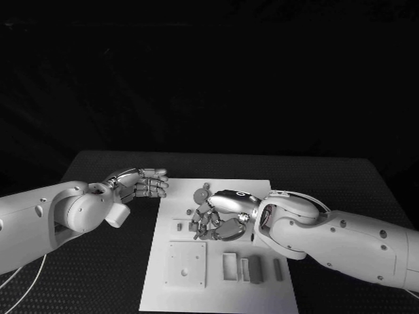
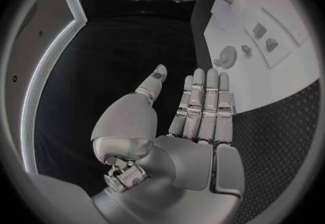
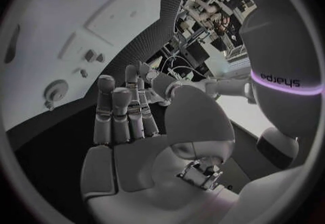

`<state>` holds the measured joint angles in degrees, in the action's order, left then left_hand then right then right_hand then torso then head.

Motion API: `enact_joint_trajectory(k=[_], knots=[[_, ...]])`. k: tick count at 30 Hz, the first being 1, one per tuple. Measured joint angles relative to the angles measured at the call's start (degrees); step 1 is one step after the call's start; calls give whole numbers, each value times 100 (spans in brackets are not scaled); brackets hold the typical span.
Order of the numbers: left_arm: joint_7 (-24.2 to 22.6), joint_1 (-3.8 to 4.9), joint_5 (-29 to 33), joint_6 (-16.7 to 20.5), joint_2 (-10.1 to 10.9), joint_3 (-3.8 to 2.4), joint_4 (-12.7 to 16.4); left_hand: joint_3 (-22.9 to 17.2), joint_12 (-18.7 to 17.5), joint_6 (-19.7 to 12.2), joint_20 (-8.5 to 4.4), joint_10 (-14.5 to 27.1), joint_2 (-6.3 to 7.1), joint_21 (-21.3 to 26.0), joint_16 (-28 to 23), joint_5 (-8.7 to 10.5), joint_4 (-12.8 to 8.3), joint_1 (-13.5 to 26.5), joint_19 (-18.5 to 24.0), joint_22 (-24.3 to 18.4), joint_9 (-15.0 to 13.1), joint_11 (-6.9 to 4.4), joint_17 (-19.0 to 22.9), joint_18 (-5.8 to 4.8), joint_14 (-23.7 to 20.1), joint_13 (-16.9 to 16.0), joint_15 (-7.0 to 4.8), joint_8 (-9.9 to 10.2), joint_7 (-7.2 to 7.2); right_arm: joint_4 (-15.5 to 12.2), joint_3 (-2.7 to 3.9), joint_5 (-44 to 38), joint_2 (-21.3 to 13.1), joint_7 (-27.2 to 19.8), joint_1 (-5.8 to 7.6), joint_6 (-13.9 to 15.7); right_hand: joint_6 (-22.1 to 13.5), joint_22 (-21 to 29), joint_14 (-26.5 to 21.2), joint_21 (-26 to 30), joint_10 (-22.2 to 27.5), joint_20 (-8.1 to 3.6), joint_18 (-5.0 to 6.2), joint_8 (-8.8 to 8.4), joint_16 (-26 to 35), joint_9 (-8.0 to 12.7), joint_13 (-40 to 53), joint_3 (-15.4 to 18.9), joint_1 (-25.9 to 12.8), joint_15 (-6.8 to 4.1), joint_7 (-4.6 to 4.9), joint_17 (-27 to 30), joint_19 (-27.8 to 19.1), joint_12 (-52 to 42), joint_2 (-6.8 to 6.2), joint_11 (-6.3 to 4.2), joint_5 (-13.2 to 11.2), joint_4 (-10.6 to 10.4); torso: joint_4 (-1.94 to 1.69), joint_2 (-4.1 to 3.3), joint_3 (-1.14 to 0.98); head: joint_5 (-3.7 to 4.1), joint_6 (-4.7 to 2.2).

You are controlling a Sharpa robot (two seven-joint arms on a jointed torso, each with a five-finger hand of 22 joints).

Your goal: Assemble the parts on the task board

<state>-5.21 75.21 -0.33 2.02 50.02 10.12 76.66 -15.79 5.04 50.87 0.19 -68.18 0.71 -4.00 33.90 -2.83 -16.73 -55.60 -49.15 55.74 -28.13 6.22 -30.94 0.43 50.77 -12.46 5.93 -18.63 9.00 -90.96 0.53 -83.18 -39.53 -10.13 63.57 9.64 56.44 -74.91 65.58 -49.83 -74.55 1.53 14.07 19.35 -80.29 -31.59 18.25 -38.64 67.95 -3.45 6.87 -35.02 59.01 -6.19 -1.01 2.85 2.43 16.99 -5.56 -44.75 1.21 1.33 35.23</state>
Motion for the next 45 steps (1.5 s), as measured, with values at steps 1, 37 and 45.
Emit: enact_joint_trajectory(k=[1,37,45], knots=[[-19,0,27,38,-1,0,9,0,0,0,0,0,1,0,0,0,0,-1,0,0,0,0,0,0,0,0,0,0,0,-26,-36,-194,16,20,4,24,0,0,12,0,0,-8,0,0,0,0,4,-8,-1,-11,0,0,8,1,-1,0,0,-8,0,0,0,-16,15],[-138,1,175,185,-106,7,29,32,0,0,1,0,-29,0,-22,0,0,-31,0,-10,2,0,-4,0,0,2,0,1,0,232,-629,-2443,599,804,55,-4,34,0,113,-20,-61,-28,1,8,2,-2,91,-43,26,-32,-11,-3,89,-25,-82,-19,22,-15,-11,-18,-1,-147,223],[-135,1,139,160,-109,7,56,32,0,0,22,0,-30,0,-44,0,0,-76,-21,-16,8,1,-3,0,0,2,0,1,0,340,-647,-2508,619,850,39,-27,32,0,114,-20,-61,-27,1,27,2,-2,88,-43,27,-31,-8,-3,90,-25,-81,-19,22,-15,-14,-19,1,-194,293]])
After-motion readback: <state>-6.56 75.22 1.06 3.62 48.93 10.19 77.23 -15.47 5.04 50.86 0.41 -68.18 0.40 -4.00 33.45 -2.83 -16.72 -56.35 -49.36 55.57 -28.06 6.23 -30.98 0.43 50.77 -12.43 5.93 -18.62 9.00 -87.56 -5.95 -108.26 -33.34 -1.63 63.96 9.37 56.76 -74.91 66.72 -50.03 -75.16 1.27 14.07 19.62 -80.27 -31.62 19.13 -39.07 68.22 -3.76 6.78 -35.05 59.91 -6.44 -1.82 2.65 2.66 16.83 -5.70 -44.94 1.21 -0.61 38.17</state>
